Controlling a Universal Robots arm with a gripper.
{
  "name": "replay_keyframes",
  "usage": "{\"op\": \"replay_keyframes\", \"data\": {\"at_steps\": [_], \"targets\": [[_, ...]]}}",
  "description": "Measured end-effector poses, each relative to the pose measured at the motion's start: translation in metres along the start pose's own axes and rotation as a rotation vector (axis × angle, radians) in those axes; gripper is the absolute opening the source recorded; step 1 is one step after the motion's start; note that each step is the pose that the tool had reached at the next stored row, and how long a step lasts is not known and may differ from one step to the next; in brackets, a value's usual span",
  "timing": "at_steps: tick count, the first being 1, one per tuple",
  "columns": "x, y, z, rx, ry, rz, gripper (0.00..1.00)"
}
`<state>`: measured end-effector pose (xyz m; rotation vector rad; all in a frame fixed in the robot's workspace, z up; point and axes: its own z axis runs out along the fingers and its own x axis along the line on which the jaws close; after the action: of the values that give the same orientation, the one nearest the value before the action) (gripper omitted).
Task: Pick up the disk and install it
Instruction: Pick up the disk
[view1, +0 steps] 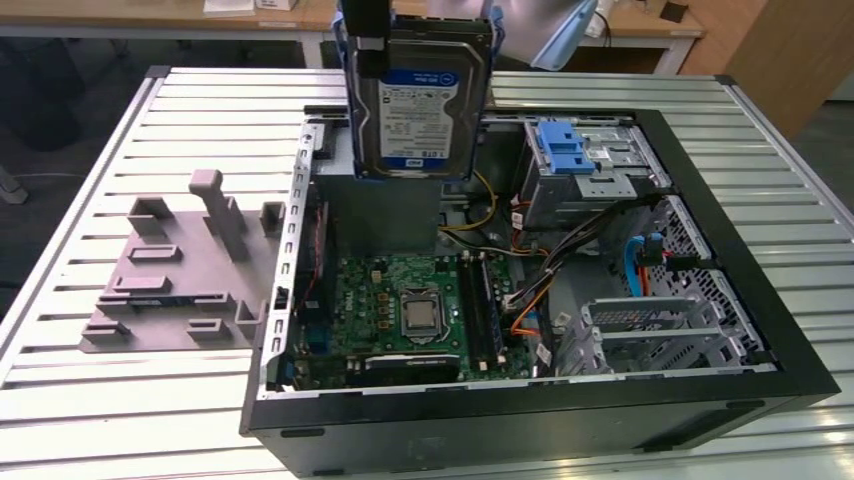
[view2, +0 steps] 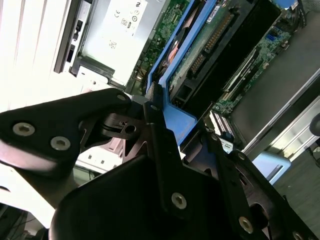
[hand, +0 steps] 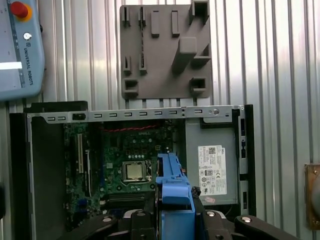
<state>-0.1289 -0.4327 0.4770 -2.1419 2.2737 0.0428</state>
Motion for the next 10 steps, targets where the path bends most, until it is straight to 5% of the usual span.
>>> {"op": "replay_keyframes", "data": {"at_steps": [10], "targets": [[0.0019, -0.0136, -0.0001, 0.0, 0.0, 0.002, 0.36]]}}
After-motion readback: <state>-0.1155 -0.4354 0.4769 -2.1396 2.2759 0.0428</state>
